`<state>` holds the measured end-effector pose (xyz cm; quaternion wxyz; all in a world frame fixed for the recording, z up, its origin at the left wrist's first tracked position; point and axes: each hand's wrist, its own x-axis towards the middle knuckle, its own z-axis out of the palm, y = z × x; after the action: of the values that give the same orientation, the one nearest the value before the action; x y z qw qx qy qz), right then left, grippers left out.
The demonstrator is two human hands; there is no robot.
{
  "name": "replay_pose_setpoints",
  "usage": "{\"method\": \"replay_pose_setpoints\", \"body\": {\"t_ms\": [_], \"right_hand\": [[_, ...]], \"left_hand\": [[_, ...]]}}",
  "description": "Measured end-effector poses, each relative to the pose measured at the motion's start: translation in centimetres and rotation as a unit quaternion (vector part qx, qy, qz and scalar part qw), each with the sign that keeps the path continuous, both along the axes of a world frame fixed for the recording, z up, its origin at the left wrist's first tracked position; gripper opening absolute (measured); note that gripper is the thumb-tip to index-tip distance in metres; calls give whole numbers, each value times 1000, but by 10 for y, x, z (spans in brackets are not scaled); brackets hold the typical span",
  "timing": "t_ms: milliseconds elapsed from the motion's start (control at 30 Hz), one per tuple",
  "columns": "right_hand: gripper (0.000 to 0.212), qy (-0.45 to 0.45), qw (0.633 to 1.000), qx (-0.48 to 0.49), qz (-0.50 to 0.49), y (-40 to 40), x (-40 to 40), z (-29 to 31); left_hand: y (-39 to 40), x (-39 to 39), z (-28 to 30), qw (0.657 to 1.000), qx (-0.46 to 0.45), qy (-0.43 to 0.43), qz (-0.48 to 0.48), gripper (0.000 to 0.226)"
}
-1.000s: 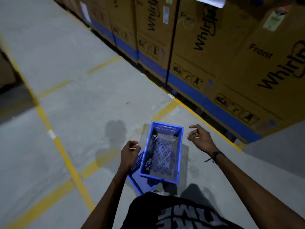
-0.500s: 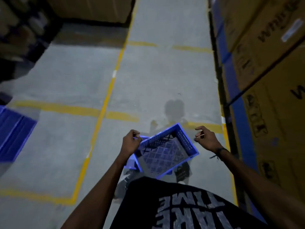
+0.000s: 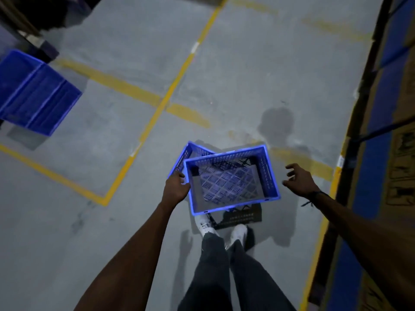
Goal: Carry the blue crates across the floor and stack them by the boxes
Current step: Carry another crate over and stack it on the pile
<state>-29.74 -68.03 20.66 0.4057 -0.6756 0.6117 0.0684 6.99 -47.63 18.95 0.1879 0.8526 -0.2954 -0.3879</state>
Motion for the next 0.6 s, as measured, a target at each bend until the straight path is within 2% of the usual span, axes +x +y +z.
{"method": "replay_pose_setpoints", "body": {"t_ms": [167, 367, 500, 600], "right_hand": [[66, 25, 1000, -6, 6, -29, -2, -108], [75, 36, 999, 5, 13, -52, -15, -249], [82, 50, 998, 4, 28, -62, -21, -314], [79, 34, 999, 6, 23, -62, -19, -342]], "left_hand": [[6, 9, -126, 998, 49, -24, 18, 43], [12, 19, -270, 994, 91, -54, 21, 52], [5, 19, -336, 994, 95, -59, -22, 56], [-3, 13, -362, 993, 93, -66, -28, 51]]}}
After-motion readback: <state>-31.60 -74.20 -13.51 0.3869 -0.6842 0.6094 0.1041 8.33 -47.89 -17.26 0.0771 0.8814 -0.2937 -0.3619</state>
